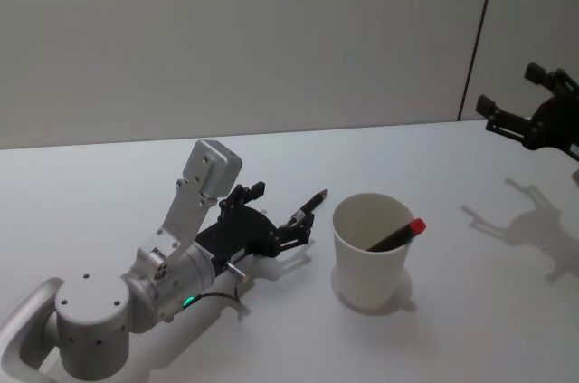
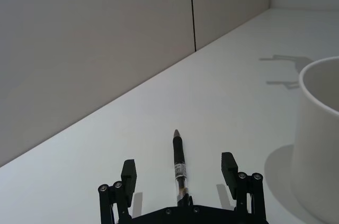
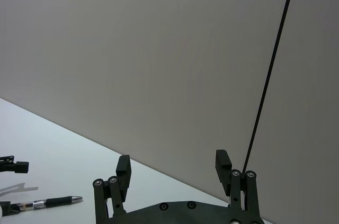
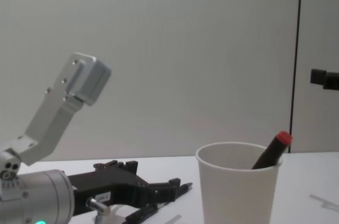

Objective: Place the pen into the pen holder.

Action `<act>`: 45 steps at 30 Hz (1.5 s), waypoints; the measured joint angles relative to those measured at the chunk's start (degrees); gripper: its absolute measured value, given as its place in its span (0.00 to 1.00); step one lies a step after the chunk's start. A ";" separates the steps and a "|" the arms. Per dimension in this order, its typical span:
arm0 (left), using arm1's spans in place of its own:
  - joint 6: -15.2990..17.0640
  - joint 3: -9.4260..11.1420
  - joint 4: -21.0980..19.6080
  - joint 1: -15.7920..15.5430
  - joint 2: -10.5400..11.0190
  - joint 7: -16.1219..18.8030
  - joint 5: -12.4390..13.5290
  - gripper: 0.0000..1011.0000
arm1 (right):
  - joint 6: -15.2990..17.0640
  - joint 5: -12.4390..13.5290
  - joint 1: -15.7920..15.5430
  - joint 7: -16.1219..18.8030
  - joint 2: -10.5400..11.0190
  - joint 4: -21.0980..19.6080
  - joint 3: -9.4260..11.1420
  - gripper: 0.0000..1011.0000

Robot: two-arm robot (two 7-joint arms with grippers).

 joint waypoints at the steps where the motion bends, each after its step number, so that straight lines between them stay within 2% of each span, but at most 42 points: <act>1: 0.52 0.02 0.00 -0.10 -0.04 -0.14 0.26 0.99 | 0.00 0.00 0.00 0.00 0.00 0.00 0.00 0.99; 8: 3.77 0.23 0.13 -0.84 -0.43 -0.63 2.07 0.99 | 0.00 0.00 0.00 -0.01 0.00 0.00 0.00 0.99; 17: 5.84 0.46 0.64 -1.33 -0.85 -0.88 3.32 0.99 | 0.00 0.00 0.00 -0.01 0.00 0.00 0.00 0.99; 45: 6.16 0.77 3.52 -2.01 -2.05 -1.16 2.64 0.99 | -0.01 0.00 0.01 0.00 0.00 0.00 0.00 0.99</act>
